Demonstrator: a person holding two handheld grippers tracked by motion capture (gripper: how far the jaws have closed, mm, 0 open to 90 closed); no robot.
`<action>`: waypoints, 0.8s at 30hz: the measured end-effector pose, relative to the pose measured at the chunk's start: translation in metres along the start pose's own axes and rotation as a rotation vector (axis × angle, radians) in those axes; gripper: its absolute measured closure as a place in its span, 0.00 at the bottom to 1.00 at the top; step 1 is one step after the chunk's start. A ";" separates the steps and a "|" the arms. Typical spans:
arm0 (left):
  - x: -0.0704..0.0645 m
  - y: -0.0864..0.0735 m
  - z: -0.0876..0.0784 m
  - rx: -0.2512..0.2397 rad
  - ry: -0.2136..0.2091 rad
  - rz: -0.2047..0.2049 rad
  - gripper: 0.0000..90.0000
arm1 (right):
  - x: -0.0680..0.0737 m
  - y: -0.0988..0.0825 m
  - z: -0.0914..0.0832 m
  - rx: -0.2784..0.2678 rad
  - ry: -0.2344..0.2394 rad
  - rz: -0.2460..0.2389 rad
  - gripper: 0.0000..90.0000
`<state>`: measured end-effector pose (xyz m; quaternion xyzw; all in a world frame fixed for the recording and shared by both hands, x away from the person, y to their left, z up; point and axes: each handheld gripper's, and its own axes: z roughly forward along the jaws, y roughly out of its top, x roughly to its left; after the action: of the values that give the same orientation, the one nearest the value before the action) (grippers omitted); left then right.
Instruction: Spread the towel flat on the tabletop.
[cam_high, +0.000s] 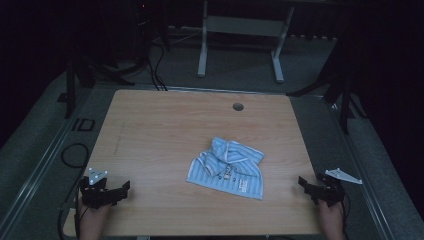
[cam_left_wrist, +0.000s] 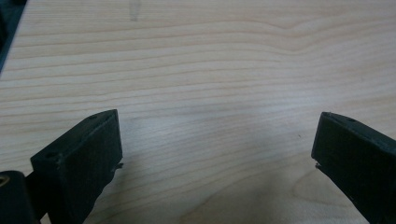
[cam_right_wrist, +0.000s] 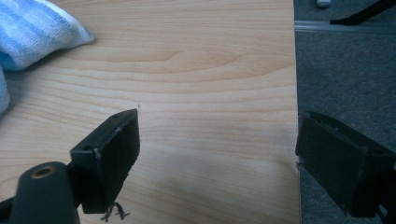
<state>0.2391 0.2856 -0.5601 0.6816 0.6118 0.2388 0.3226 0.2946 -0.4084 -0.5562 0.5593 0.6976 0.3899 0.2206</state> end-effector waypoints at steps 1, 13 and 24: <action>0.001 0.001 -0.002 0.002 0.000 0.016 0.02 | -0.001 0.000 0.000 0.010 0.016 0.002 0.15; 0.002 0.013 -0.007 0.128 -0.114 0.158 0.02 | 0.010 0.006 0.002 0.180 0.097 -0.176 0.14; -0.032 0.032 0.010 0.270 -0.147 0.251 0.02 | 0.034 0.017 0.004 0.294 0.161 -0.333 0.13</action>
<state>0.2637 0.2506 -0.5414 0.8052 0.5234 0.1424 0.2396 0.2982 -0.3737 -0.5404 0.4296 0.8449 0.2857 0.1416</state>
